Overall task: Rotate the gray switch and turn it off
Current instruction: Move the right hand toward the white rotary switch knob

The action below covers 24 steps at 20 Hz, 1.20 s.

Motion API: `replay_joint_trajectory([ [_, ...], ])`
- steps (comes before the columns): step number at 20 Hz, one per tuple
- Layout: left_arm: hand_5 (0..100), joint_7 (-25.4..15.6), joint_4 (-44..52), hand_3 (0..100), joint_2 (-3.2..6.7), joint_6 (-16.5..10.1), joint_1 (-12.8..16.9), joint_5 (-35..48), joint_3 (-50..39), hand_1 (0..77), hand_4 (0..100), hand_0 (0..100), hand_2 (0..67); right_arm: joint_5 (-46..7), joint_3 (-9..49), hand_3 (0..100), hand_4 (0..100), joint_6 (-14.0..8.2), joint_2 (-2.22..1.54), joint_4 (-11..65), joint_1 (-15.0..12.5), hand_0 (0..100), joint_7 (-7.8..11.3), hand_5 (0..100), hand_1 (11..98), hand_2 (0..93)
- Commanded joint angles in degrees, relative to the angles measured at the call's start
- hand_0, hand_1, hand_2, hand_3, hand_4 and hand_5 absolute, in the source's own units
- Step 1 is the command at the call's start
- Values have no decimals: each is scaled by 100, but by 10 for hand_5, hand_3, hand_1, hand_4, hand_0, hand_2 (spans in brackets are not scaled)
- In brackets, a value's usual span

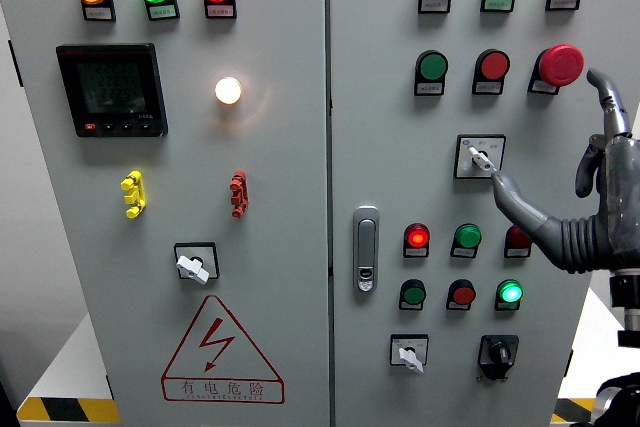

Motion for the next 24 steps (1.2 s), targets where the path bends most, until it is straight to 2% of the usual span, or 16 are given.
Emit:
replay_joint_trajectory([
  [1, 109, 0, 0, 187, -8, 0, 0, 1, 1, 0, 82, 884, 133, -4, -4, 994, 1000, -12, -1, -23, 25, 0, -1, 1000, 397, 174],
  [7, 109, 0, 0, 187, 1, 0, 0, 1, 1, 0, 82, 884, 133, -4, -21, 991, 1000, -12, -1, -84, 51, 0, -19, 1000, 393, 201],
  [9, 109, 0, 0, 187, 1, 0, 0, 1, 1, 0, 82, 884, 133, 5, -48, 987, 1000, -12, 7, -206, 104, 0, -19, 1000, 386, 278],
  [10, 109, 0, 0, 187, 1, 0, 0, 1, 1, 0, 82, 884, 133, 14, -109, 985, 1000, -12, 7, -320, 157, 0, -36, 1000, 380, 372],
  [13, 109, 0, 0, 187, 1, 0, 0, 1, 1, 0, 82, 884, 133, 128, -171, 978, 1000, -135, -1, -435, 201, 0, -326, 1000, 378, 453],
  [16, 109, 0, 0, 187, -8, 0, 0, 1, 1, 0, 82, 885, 133, 198, -232, 975, 1000, -144, 7, -541, 245, 0, -318, 1000, 375, 539],
  [18, 109, 0, 0, 187, 1, 0, 0, -8, 1, 0, 82, 885, 133, 207, -250, 974, 1000, -153, 16, -568, 254, 0, -326, 1000, 374, 573],
  [24, 109, 0, 0, 187, -8, 0, 0, 1, 1, 0, 82, 884, 133, 207, -267, 978, 1000, -153, 7, -787, 342, 0, -361, 1000, 374, 630],
])
